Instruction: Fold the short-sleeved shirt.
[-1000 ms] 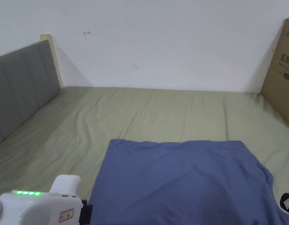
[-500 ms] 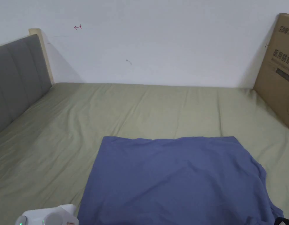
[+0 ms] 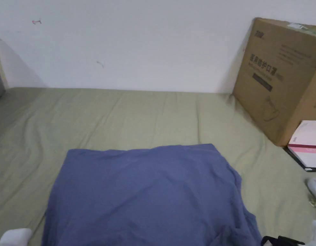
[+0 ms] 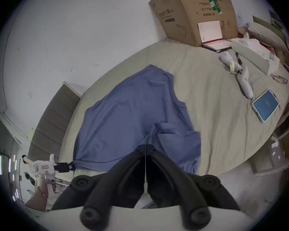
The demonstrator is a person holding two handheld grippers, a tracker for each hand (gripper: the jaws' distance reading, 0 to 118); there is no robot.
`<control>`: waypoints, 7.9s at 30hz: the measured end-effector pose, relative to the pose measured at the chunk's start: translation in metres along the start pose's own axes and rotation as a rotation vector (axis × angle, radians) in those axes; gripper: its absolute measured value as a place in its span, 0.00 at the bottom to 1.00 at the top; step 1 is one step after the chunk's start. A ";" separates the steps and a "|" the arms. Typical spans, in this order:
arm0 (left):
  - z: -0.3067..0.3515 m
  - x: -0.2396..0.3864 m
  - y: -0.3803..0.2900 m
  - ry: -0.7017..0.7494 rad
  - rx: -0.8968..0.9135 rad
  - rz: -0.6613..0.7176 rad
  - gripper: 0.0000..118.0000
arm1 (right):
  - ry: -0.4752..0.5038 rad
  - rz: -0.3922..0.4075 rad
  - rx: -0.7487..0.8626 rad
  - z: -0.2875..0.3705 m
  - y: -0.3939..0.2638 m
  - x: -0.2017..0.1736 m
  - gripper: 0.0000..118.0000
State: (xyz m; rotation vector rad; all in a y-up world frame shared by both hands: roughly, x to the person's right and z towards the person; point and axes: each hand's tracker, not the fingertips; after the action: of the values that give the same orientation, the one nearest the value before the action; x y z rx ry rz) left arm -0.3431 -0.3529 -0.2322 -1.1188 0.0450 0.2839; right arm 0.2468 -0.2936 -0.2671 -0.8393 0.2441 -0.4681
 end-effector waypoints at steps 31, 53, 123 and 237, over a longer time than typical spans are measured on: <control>0.046 -0.009 -0.013 -0.073 0.011 0.042 0.04 | -0.211 0.328 -0.402 -0.020 -0.015 0.033 0.02; -0.022 -0.018 0.165 -0.157 0.065 0.216 0.04 | -0.133 0.150 -0.203 -0.144 0.181 -0.033 0.02; -0.006 0.004 0.100 0.028 0.207 -0.037 0.05 | -0.071 -0.026 -0.068 -0.093 0.115 0.003 0.64; 0.012 -0.017 0.183 -0.094 0.305 -0.100 0.04 | -0.197 0.231 -0.186 -0.275 0.225 -0.028 0.16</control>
State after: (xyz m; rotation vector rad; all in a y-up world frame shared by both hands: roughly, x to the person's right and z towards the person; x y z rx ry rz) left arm -0.4064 -0.2714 -0.3845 -0.8014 -0.0497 0.2306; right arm 0.1843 -0.3305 -0.6161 -1.0181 0.2017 -0.1459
